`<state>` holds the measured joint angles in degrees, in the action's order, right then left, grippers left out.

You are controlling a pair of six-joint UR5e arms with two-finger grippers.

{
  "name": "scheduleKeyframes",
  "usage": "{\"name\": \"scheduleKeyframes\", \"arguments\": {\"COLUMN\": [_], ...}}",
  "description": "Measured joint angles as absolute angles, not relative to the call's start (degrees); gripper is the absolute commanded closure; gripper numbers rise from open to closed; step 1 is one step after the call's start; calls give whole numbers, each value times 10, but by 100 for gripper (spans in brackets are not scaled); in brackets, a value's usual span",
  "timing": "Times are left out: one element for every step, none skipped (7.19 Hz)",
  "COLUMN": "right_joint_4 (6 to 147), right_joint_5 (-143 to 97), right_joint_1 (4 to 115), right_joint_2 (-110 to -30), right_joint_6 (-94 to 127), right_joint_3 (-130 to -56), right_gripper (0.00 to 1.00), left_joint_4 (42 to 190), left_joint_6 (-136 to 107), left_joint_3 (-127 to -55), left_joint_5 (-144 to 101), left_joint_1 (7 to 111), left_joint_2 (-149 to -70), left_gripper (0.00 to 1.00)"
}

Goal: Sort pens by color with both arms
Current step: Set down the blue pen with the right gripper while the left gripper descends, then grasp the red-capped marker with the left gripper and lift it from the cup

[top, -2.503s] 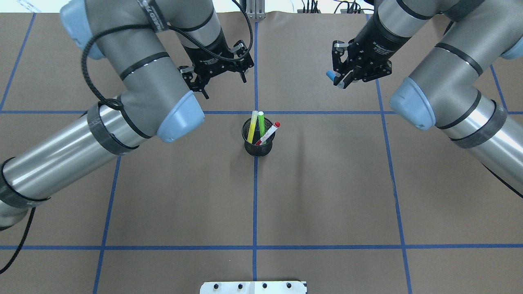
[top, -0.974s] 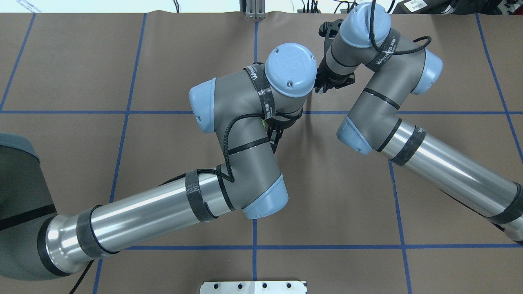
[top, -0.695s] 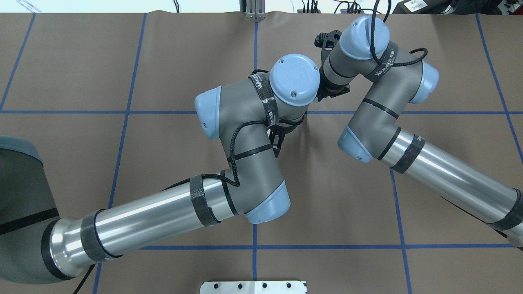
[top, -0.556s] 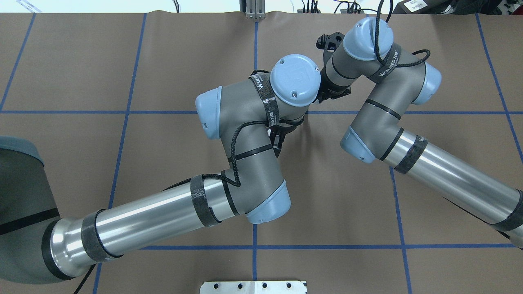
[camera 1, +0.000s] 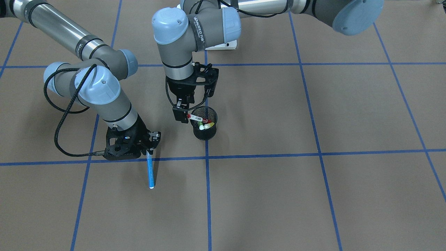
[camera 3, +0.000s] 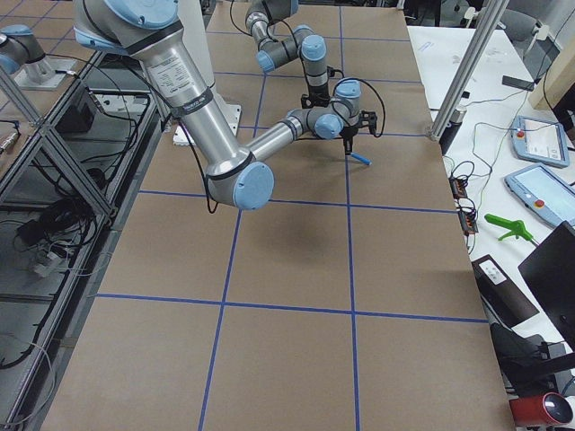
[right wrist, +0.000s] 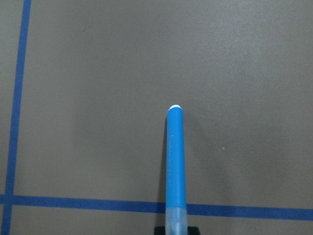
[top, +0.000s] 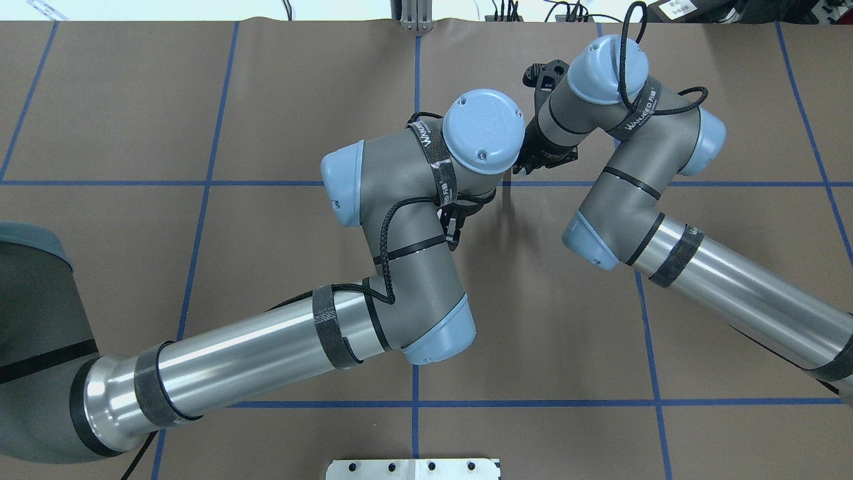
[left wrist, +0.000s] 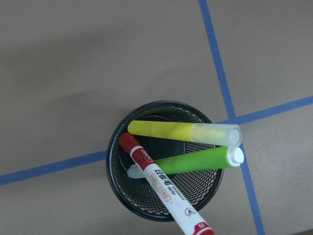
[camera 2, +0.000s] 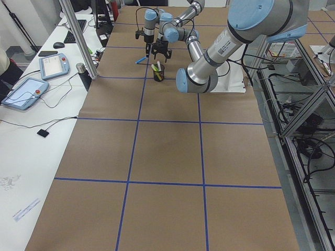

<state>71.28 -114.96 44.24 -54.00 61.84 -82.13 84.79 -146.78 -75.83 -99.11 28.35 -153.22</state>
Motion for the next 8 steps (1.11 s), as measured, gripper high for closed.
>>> {"name": "scheduleKeyframes", "arguments": {"right_joint_4": [713, 713, 713, 713, 713, 713, 713, 715], "right_joint_5": [-1150, -1152, -1163, -1182, -1199, -1212, -1224, -1234], "right_joint_1": [444, 449, 463, 484, 505, 527, 547, 563], "right_joint_2": [-541, -541, -542, -548, -561, -570, -574, -577], "right_joint_6": [635, 646, 651, 653, 655, 664, 677, 684], "right_joint_3": [-823, -827, -831, -834, -837, -840, -841, -841], "right_gripper": [2, 2, 1, 1, 1, 1, 1, 1], "left_joint_4": [848, 847, 847, 846, 845, 845, 845, 845], "left_joint_6": [-1469, -1470, -1471, -1471, -1471, -1471, -1471, -1471], "left_joint_3": [-758, -757, -756, -756, -756, -755, -755, -755], "left_joint_5": [-988, -983, -980, -978, -977, -977, -977, -976], "left_joint_1": [284, 285, 287, 288, 290, 290, 291, 291], "left_joint_2": [-1532, -1532, -1533, -1533, -1533, -1533, -1533, -1533], "left_gripper": [33, 37, 40, 42, 47, 53, 61, 67]}}
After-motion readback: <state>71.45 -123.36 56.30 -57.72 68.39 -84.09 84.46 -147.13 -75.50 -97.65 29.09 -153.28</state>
